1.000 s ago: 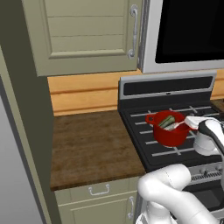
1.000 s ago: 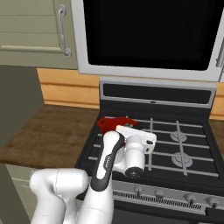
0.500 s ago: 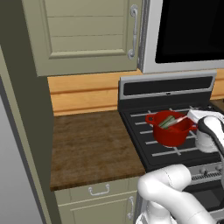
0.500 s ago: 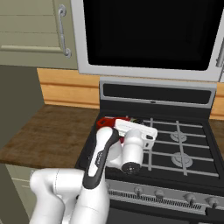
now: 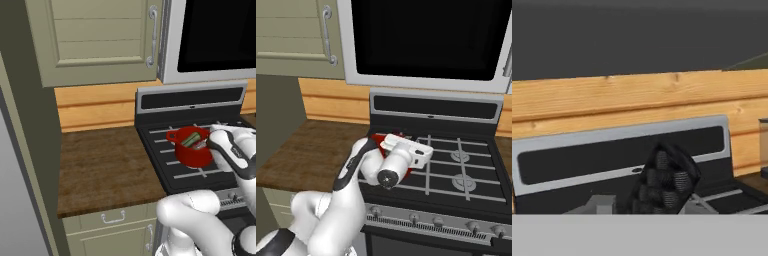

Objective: Put the cucumber and bell pepper in the pot. Retrieve the spatula and lightly stir the vegetables in the pot.

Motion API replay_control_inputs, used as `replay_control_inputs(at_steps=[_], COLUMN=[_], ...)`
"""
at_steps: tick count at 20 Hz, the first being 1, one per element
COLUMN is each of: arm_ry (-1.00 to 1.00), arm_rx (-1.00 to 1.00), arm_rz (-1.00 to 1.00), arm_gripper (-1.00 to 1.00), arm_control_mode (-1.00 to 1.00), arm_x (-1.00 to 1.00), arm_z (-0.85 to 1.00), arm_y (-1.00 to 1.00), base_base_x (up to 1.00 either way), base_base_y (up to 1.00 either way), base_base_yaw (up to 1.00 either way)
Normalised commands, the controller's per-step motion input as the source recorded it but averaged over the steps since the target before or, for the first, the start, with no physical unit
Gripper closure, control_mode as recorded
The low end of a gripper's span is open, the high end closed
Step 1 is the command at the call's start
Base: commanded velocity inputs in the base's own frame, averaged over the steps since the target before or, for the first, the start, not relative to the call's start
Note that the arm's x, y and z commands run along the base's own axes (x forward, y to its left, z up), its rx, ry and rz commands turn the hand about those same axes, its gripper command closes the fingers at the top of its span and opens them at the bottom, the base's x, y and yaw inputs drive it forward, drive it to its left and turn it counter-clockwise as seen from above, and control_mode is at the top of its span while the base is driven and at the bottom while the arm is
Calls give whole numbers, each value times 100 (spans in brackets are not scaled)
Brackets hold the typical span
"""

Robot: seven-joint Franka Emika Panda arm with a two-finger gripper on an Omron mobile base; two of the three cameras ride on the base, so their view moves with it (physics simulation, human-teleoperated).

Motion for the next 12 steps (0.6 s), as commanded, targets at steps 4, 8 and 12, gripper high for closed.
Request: replay_control_inputs(at_steps=[4,8,12], arm_ry=[19,5,-6], arm_rx=[-3,0,0], arm_rz=[-12,-3,0], arm_gripper=[100,100,100], arm_control_mode=[-100,-100,-100], arm_x=[6,7,0], arm_z=[-8,0,0], arm_y=[26,36,30], base_base_x=[0,0,0], base_base_y=[0,0,0], base_base_yaw=[0,0,0])
